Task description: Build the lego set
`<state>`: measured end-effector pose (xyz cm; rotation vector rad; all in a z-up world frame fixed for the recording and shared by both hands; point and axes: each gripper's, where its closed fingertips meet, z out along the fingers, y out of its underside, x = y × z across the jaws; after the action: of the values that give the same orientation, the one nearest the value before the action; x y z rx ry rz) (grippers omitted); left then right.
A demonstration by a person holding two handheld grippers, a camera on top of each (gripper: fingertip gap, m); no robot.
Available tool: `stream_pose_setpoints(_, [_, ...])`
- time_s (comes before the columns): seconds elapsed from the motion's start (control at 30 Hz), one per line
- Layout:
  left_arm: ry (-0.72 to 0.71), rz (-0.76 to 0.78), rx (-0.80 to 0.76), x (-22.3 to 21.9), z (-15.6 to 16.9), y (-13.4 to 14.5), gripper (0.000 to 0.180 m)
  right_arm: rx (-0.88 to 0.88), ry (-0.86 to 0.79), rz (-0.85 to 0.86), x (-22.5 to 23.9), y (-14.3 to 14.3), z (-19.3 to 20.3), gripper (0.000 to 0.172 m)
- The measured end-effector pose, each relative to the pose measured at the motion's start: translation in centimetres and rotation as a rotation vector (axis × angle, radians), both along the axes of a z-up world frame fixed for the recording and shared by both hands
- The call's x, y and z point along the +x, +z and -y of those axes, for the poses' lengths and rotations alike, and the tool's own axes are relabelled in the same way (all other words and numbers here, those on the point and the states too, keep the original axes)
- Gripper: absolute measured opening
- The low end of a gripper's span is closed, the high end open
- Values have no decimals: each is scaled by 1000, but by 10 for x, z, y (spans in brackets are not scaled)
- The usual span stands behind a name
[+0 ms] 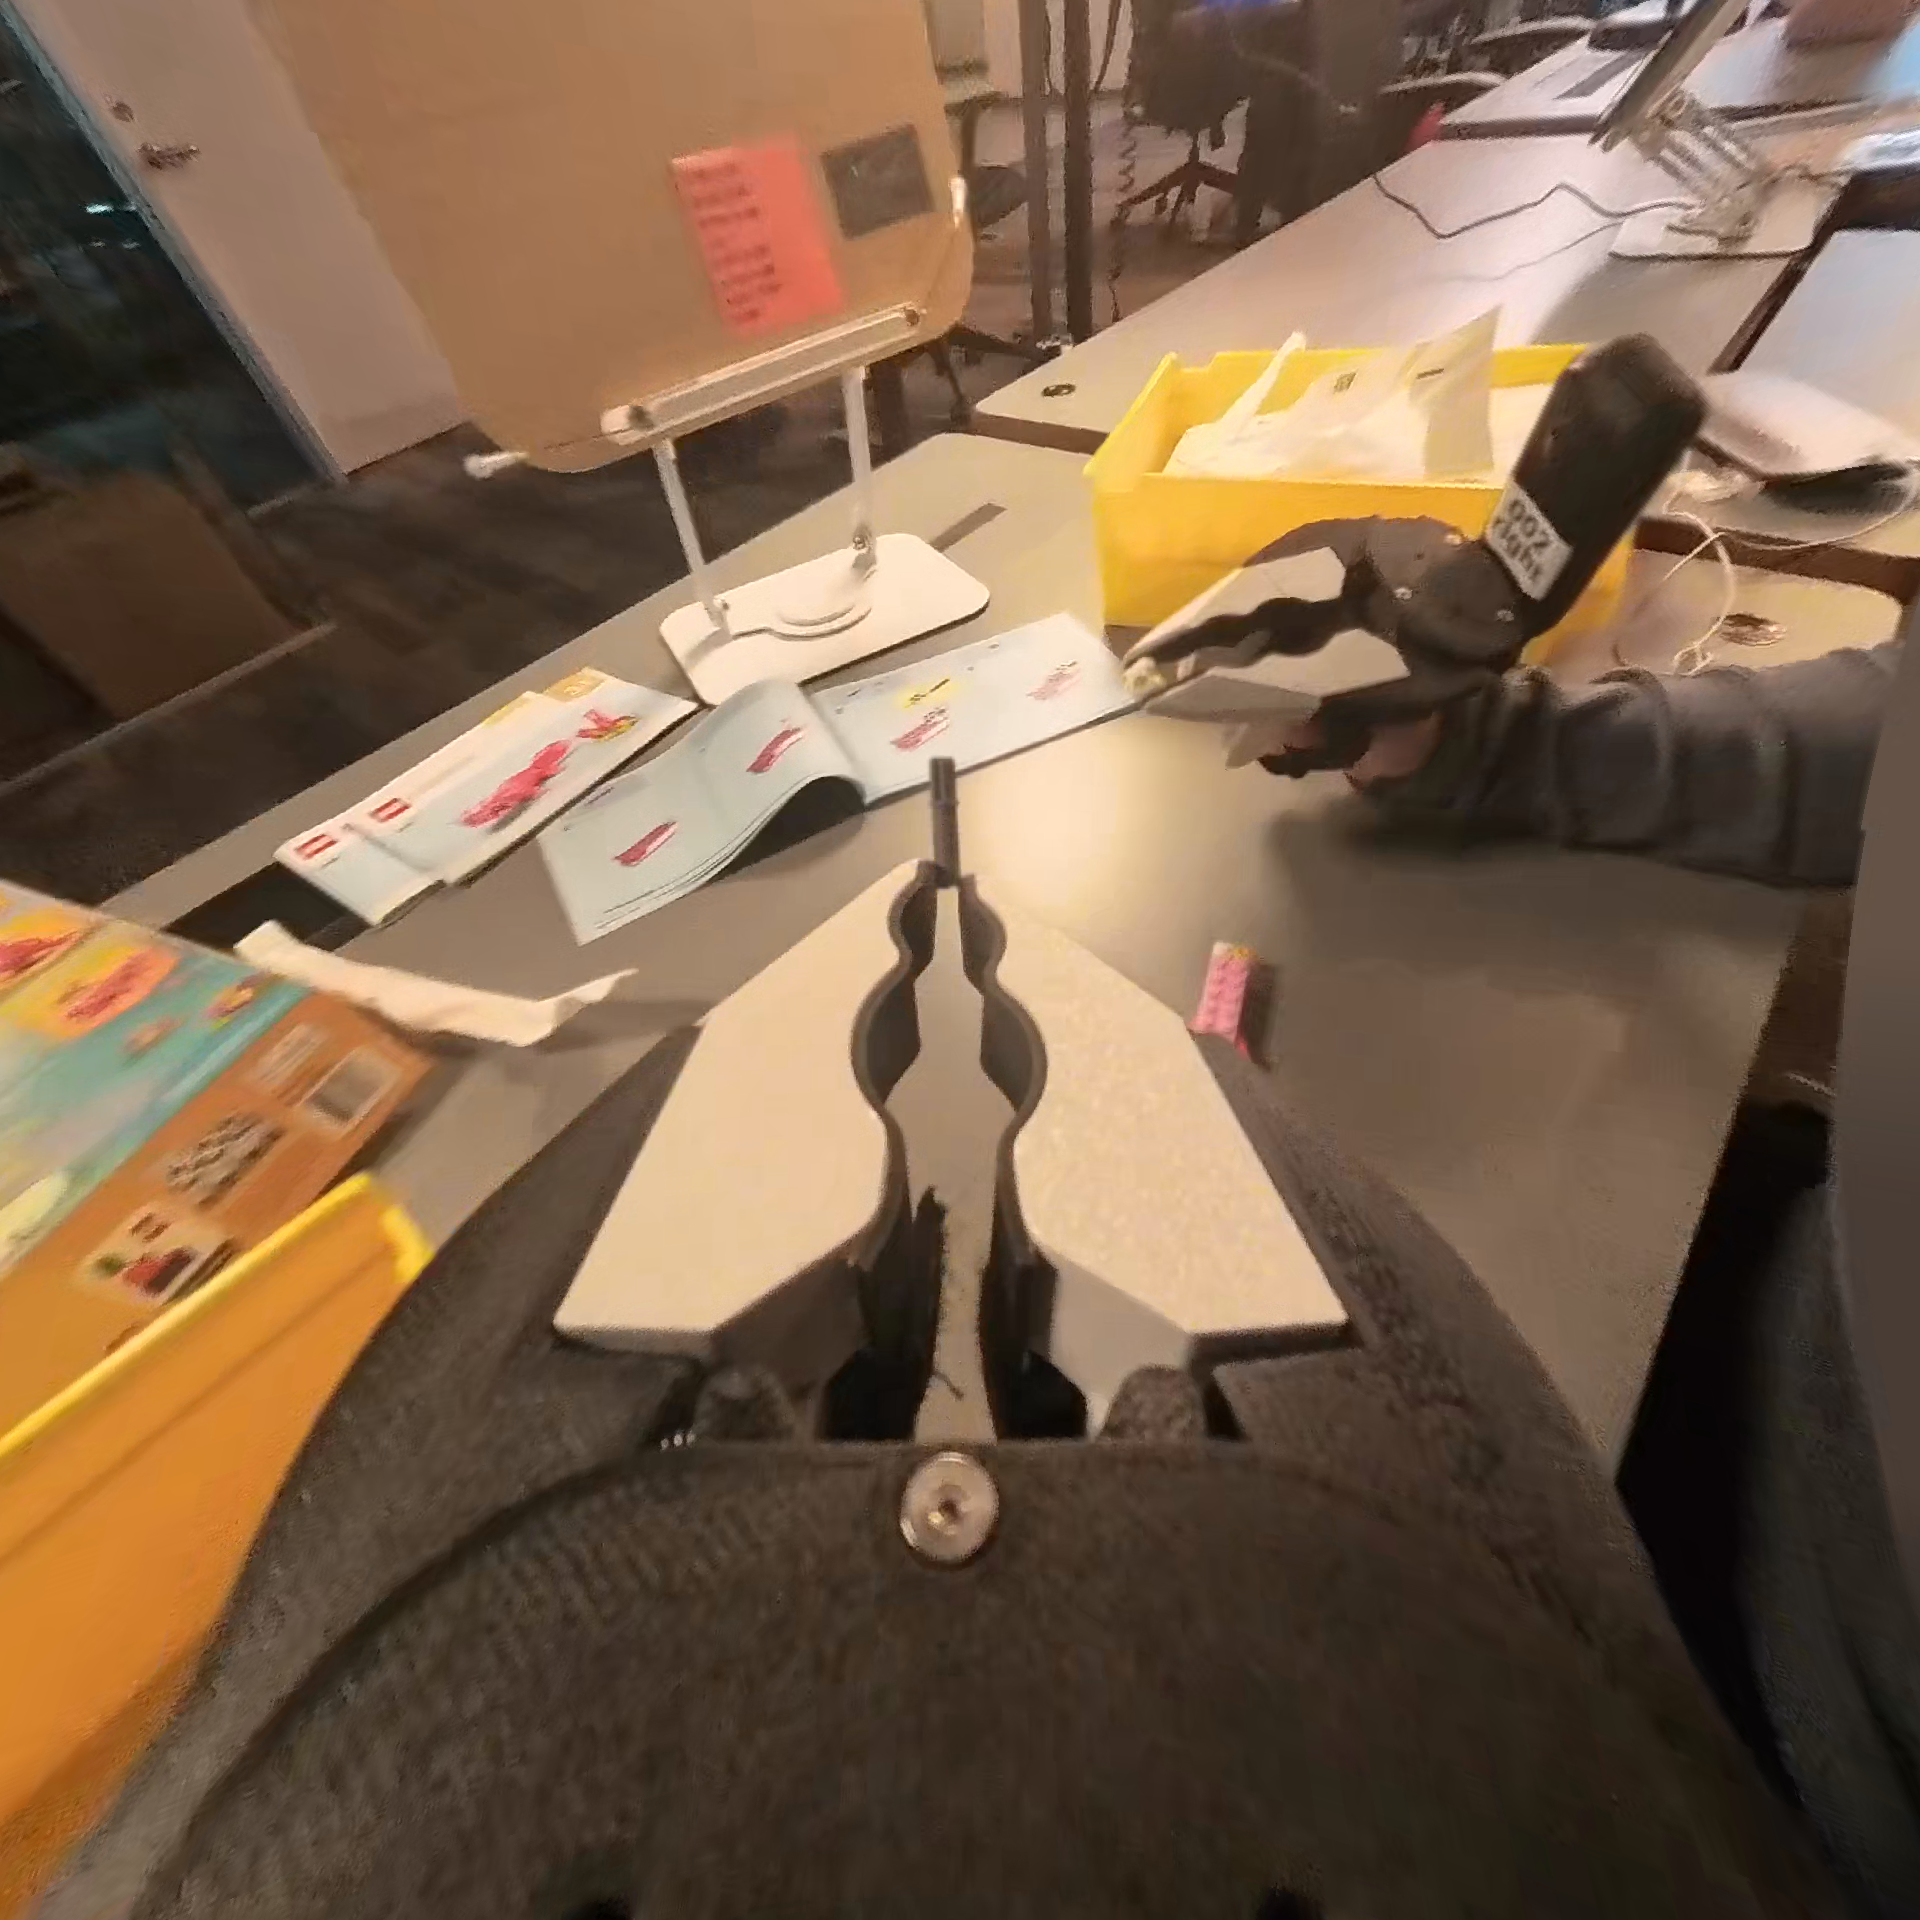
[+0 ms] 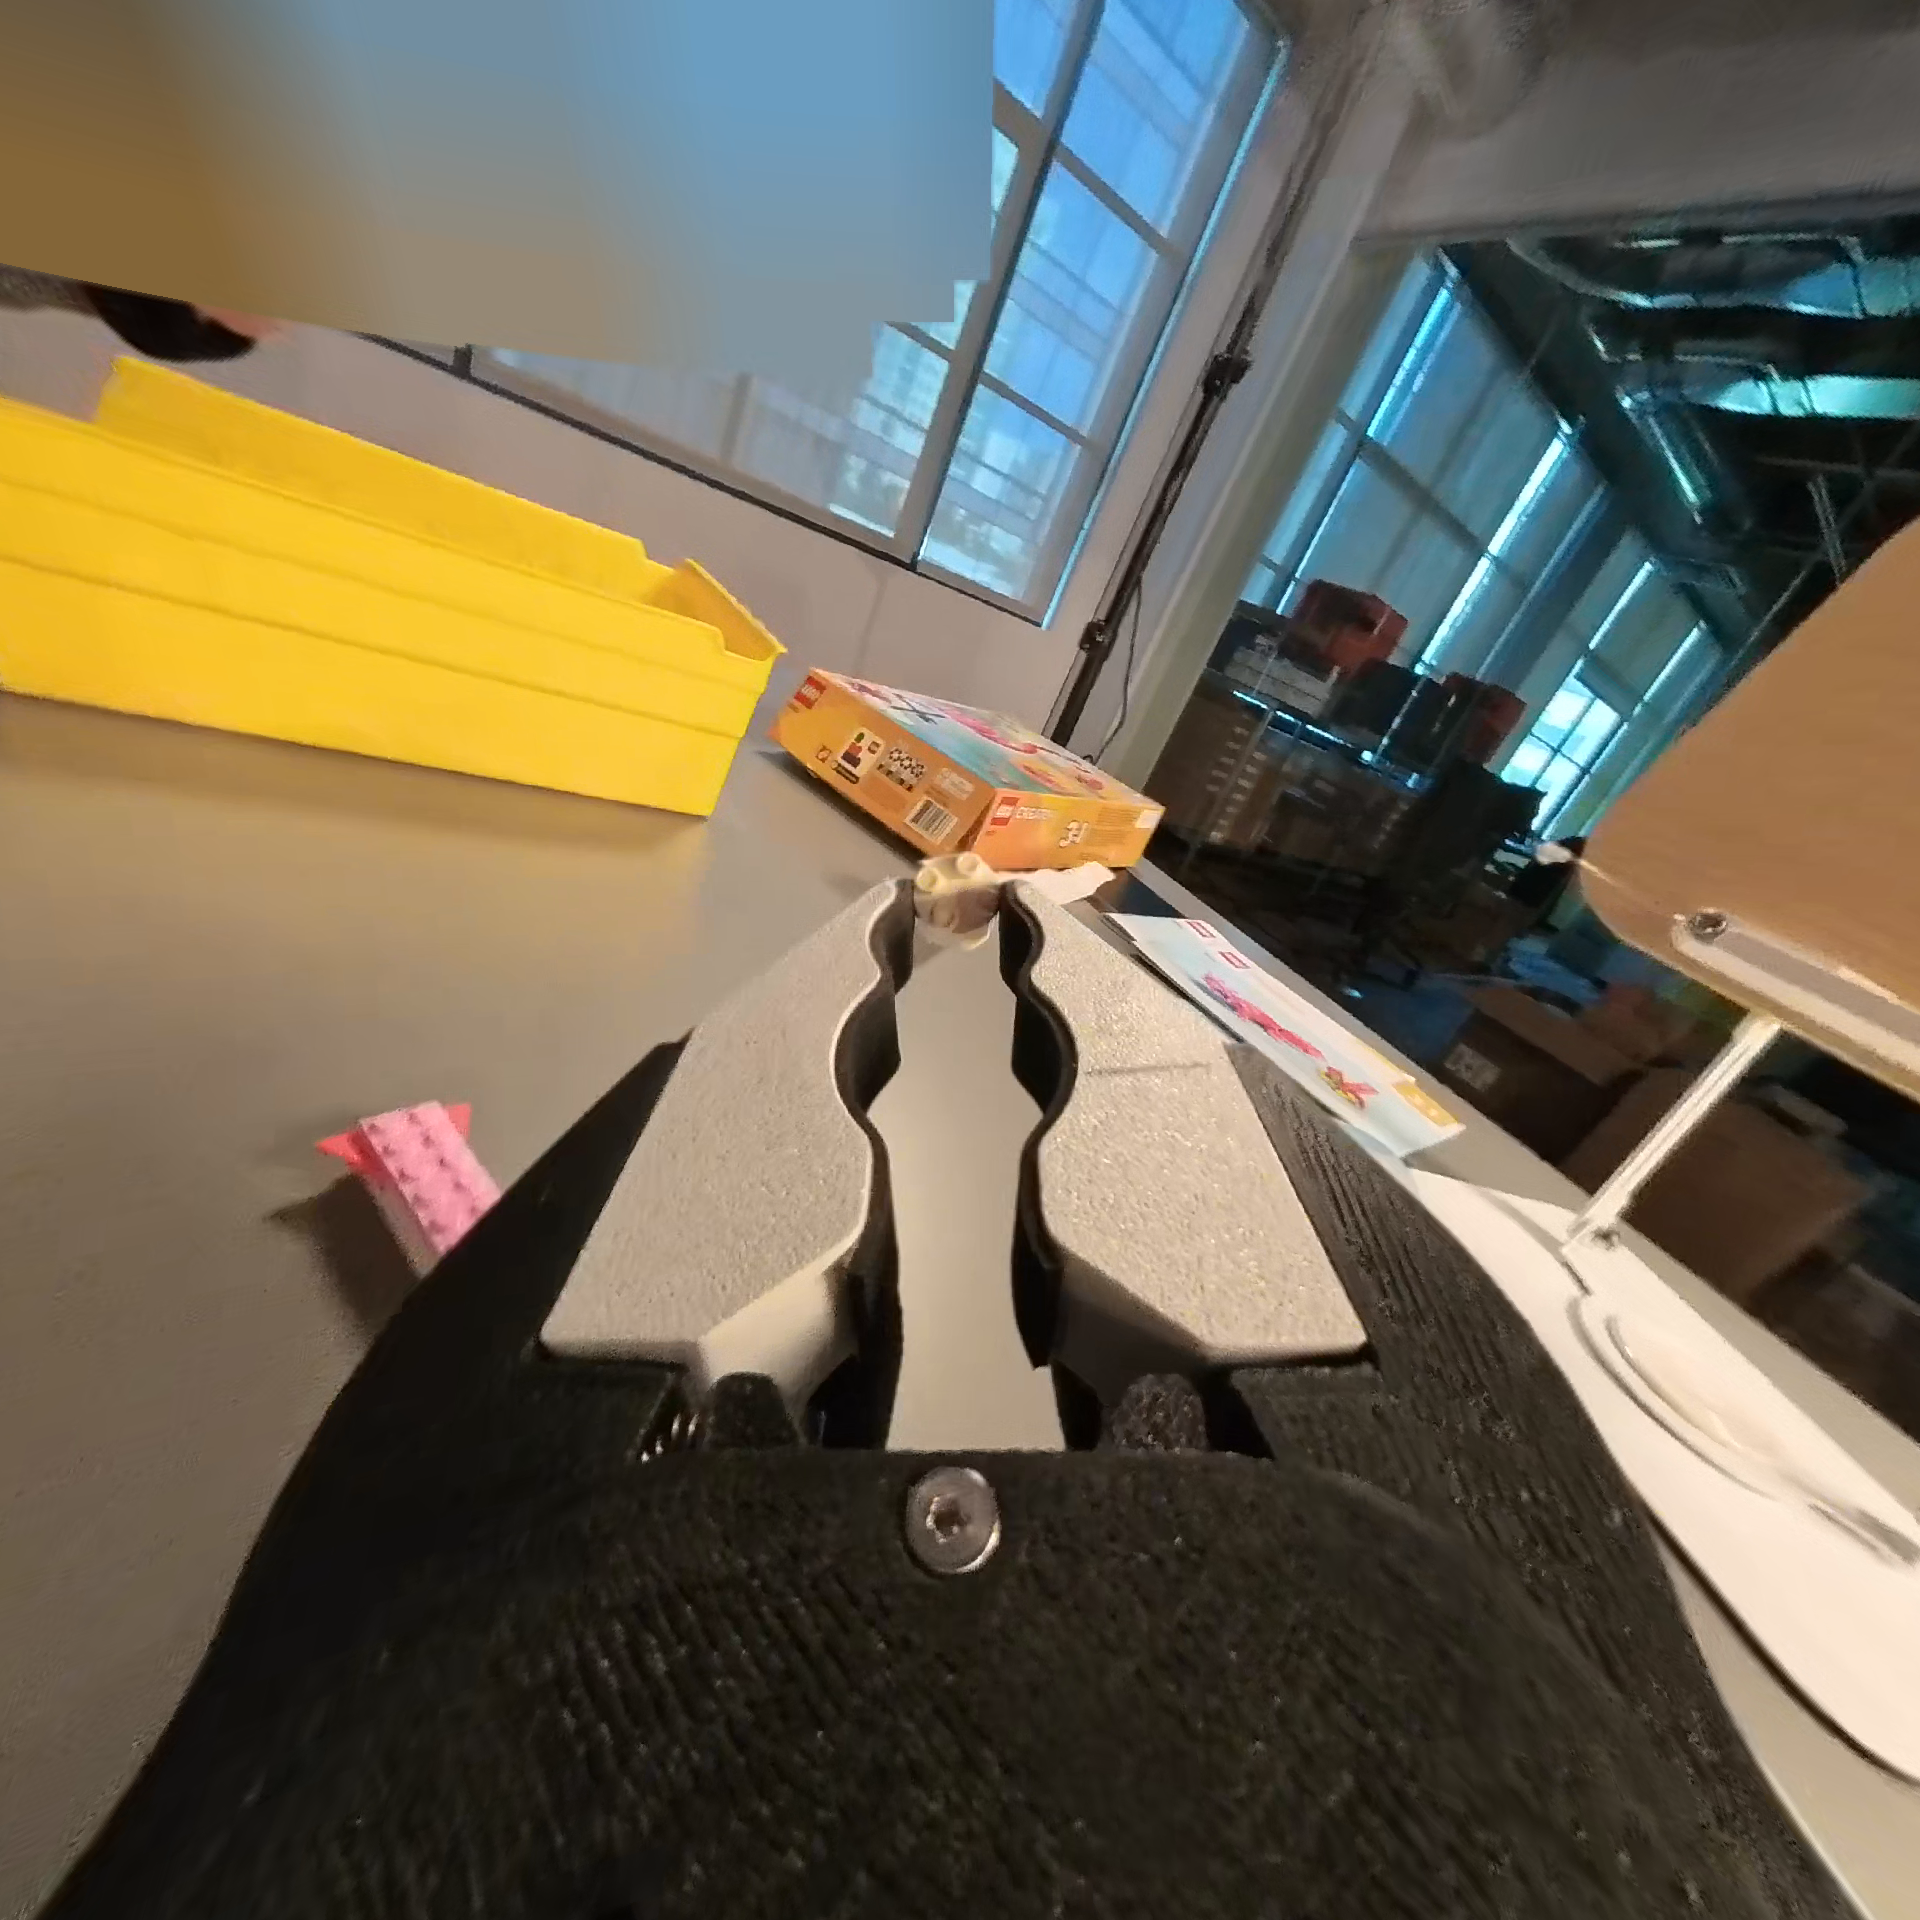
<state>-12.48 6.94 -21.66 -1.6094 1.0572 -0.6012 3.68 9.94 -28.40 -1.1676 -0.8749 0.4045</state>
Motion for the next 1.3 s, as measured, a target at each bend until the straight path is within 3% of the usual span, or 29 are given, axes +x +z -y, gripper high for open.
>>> stream_pose_setpoints(0.07, [-5,-16,1,33,-2,-17,4,33,56,-2,-1,3,12,14])
stream_pose_setpoints(0.23, [-49,-91,-82,97,-23,-80,4,0,277,-243,5,40,44,14])
stream_pose_setpoints(0.37, [-80,-240,-206,119,-41,-142,3,44,318,-308,13,61,58,14])
stream_pose_setpoints(0.5, [-137,-367,-286,121,-39,-175,3,62,337,-330,17,69,64,14])
stream_pose_setpoints(0.8, [-197,-555,-318,105,-35,-193,4,-42,452,-418,20,68,64,14])
stream_pose_setpoints(1.17, [-280,-613,-402,110,-38,-193,4,-122,212,-271,22,10,11,14])
stream_pose_setpoints(1.23, [-281,-597,-372,119,-43,-192,4,-116,172,-262,26,9,4,14])
stream_pose_setpoints(1.3, [-233,-549,-246,128,-57,-184,4,-99,135,-260,30,9,0,14])
